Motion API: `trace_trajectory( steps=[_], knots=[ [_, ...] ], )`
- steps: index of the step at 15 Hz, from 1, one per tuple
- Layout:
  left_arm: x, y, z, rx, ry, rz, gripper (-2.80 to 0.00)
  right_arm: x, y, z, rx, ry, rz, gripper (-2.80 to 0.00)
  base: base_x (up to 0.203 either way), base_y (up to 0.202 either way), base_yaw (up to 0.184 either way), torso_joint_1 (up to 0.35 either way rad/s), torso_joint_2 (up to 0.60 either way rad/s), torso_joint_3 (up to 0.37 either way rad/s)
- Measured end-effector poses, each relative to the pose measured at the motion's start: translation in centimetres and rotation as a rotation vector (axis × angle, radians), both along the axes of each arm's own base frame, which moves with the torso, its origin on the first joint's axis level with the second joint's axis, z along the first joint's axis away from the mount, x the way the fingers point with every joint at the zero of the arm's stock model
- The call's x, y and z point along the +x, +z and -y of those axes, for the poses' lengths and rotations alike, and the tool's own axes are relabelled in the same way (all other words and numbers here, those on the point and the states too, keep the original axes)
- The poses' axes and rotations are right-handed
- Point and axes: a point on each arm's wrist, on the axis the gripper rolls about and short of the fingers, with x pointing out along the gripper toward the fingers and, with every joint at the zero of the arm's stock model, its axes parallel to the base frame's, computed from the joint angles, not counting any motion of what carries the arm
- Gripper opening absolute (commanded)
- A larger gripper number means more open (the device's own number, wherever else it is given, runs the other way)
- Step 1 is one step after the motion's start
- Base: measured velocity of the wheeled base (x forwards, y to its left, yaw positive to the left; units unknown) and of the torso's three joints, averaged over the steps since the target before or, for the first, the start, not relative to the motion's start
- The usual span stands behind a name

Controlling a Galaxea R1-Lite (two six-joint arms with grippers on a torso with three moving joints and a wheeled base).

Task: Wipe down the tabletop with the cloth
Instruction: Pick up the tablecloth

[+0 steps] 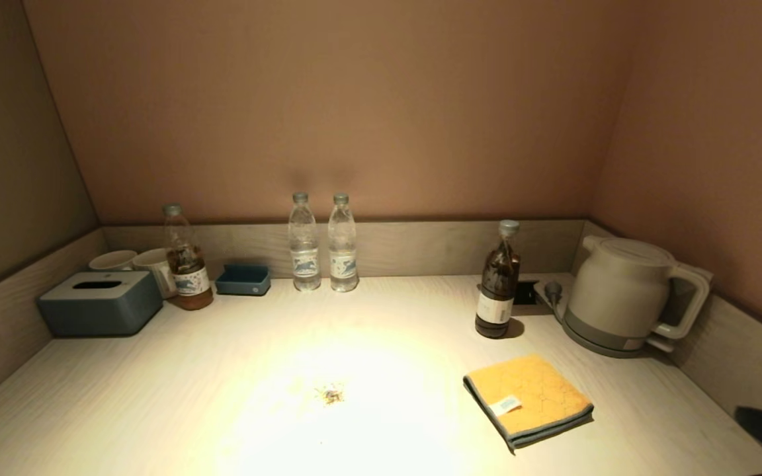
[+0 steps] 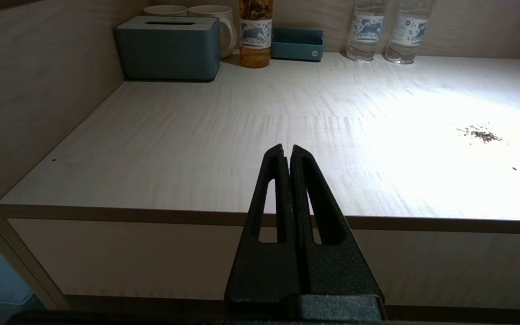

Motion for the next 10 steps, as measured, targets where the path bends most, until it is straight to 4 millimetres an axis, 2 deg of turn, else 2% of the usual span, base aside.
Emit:
trace_trajectory(
  steps=[3, 5, 7, 10],
  knots=[
    [0.0, 0.0, 0.0, 0.000, 0.000, 0.000, -2.80, 7.2, 2.0, -0.4, 0.015, 0.031, -0.103, -2.80, 0.000, 0.000, 0.000, 0.000, 0.00, 0.000],
    [0.0, 0.0, 0.0, 0.000, 0.000, 0.000, -2.80, 12.2, 2.2, -0.7, 0.018, 0.042, -0.170, -2.80, 0.000, 0.000, 0.000, 0.000, 0.00, 0.000],
    [0.0, 0.0, 0.0, 0.000, 0.000, 0.000, -2.80, 16.5, 1.6, -1.2, 0.013, 0.042, -0.227, -2.80, 0.000, 0.000, 0.000, 0.000, 0.00, 0.000],
    [0.0, 0.0, 0.0, 0.000, 0.000, 0.000, -2.80, 21.0, -1.3, -1.6, -0.001, 0.016, -0.363, -2.80, 0.000, 0.000, 0.000, 0.000, 0.00, 0.000]
  ],
)
